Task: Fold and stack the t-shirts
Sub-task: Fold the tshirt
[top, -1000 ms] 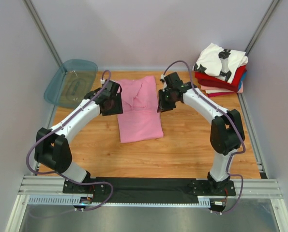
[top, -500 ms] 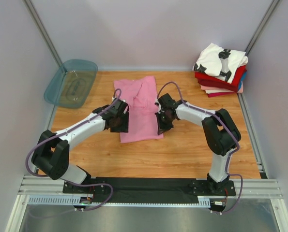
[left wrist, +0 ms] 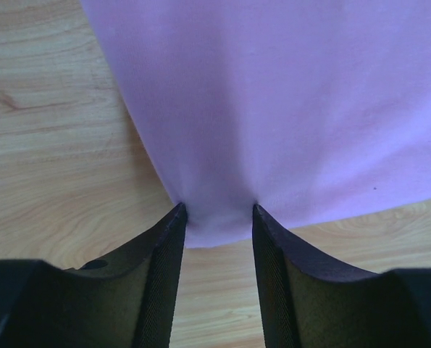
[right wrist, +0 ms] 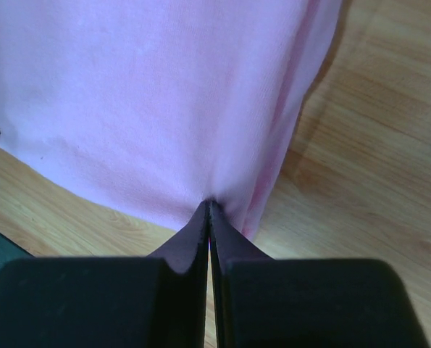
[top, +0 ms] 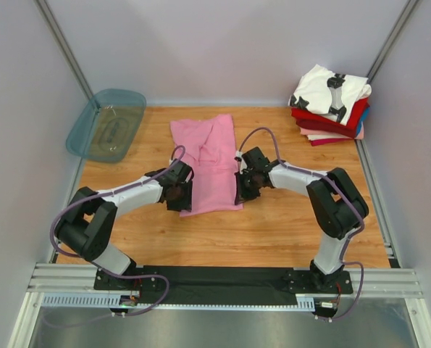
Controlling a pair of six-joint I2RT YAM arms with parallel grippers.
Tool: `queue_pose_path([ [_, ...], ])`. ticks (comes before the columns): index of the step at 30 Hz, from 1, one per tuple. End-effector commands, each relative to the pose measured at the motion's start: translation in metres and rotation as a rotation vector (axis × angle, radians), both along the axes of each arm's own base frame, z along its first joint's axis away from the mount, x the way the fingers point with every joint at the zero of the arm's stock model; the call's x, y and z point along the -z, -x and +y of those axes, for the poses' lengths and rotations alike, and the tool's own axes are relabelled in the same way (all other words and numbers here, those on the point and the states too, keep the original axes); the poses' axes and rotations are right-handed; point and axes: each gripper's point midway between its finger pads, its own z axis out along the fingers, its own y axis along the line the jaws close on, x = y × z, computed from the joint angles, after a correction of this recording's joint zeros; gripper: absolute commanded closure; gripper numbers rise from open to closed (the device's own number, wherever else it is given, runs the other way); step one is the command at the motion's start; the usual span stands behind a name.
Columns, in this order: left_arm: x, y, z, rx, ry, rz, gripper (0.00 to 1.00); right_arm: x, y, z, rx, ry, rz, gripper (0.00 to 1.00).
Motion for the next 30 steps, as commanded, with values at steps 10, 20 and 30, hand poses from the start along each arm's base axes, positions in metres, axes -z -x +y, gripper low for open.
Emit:
queue_pose_path([
  [10, 0.014, 0.029, 0.014, -0.003, -0.032, 0.026, 0.52, 0.043, 0.068, -0.037, 0.039, 0.057, 0.116, 1.0],
  [20, -0.069, 0.023, 0.018, -0.027, 0.022, -0.144, 0.38, -0.044, 0.035, -0.037, 0.059, 0.04, -0.092, 0.23],
  [30, -0.057, 0.044, 0.002, -0.005, 0.195, -0.148, 0.3, -0.076, 0.051, -0.06, 0.152, 0.012, -0.199, 0.09],
])
